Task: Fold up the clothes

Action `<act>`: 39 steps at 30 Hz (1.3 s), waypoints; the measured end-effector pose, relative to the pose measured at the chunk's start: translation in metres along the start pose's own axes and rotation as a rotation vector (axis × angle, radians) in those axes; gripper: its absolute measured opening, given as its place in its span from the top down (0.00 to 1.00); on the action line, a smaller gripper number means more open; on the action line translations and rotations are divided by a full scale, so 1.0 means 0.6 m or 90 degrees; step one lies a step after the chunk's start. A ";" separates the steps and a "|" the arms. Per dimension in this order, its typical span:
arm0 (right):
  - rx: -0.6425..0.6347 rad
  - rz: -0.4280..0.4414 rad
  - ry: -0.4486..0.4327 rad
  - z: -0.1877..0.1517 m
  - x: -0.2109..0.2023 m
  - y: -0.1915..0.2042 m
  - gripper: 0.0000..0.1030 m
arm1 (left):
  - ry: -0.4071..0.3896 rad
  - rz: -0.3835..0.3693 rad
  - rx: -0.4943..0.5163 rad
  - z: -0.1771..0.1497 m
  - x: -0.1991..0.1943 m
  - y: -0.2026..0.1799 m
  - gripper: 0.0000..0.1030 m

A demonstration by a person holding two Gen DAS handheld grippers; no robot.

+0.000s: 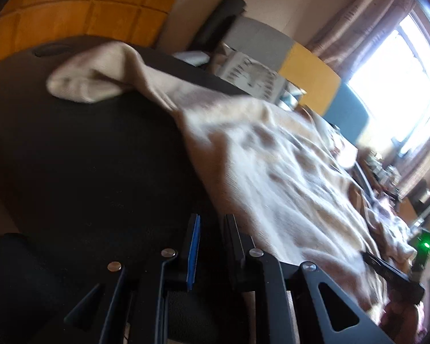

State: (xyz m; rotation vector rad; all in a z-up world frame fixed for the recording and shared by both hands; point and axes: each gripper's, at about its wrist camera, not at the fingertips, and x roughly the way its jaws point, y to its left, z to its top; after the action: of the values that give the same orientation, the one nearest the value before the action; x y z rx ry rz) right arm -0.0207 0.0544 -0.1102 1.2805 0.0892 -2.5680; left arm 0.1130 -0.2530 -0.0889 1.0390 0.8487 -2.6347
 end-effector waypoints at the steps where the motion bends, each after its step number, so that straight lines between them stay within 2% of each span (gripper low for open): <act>1: -0.001 0.003 0.002 0.000 -0.002 -0.001 0.85 | 0.005 -0.012 -0.004 -0.002 0.002 -0.002 0.84; 3: -0.005 0.004 0.004 0.001 -0.005 -0.004 0.85 | 0.016 -0.046 -0.022 -0.005 0.004 -0.004 0.84; 6: 0.020 0.025 0.009 0.006 -0.004 -0.016 0.85 | 0.067 -0.154 -0.065 -0.013 0.016 -0.006 0.84; 12: 0.074 0.069 0.019 0.011 0.003 -0.033 0.85 | 0.095 -0.214 -0.024 -0.023 0.031 -0.046 0.83; 19: 0.078 0.063 0.020 0.013 0.002 -0.027 0.84 | 0.117 -0.230 -0.056 -0.028 0.065 -0.064 0.82; 20: 0.079 0.063 0.022 0.013 0.002 -0.028 0.84 | 0.125 -0.227 -0.051 -0.026 0.066 -0.068 0.87; 21: 0.080 0.062 0.023 0.014 0.002 -0.029 0.84 | 0.135 -0.222 -0.044 -0.024 0.067 -0.071 0.94; 25: 0.079 0.056 0.029 0.016 0.002 -0.027 0.84 | 0.134 -0.167 -0.006 -0.016 0.050 -0.075 0.96; 29: 0.096 0.059 0.043 0.019 0.000 -0.031 0.84 | 0.100 -0.138 -0.030 0.011 0.010 -0.038 0.97; 35: 0.085 0.052 0.062 0.020 -0.007 -0.015 0.84 | 0.044 -0.145 -0.090 0.049 -0.045 0.040 0.97; 37: 0.075 0.047 0.059 0.019 -0.007 -0.010 0.84 | 0.044 -0.152 -0.117 0.048 -0.050 0.058 0.97; 39: 0.074 0.048 0.058 0.019 -0.007 -0.012 0.84 | 0.054 -0.139 -0.126 0.040 -0.046 0.062 0.97</act>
State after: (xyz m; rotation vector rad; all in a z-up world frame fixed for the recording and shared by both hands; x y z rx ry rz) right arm -0.0291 0.0602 -0.1004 1.4143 -0.0908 -2.4831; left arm 0.1336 -0.2983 -0.0727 1.0672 1.2806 -2.6219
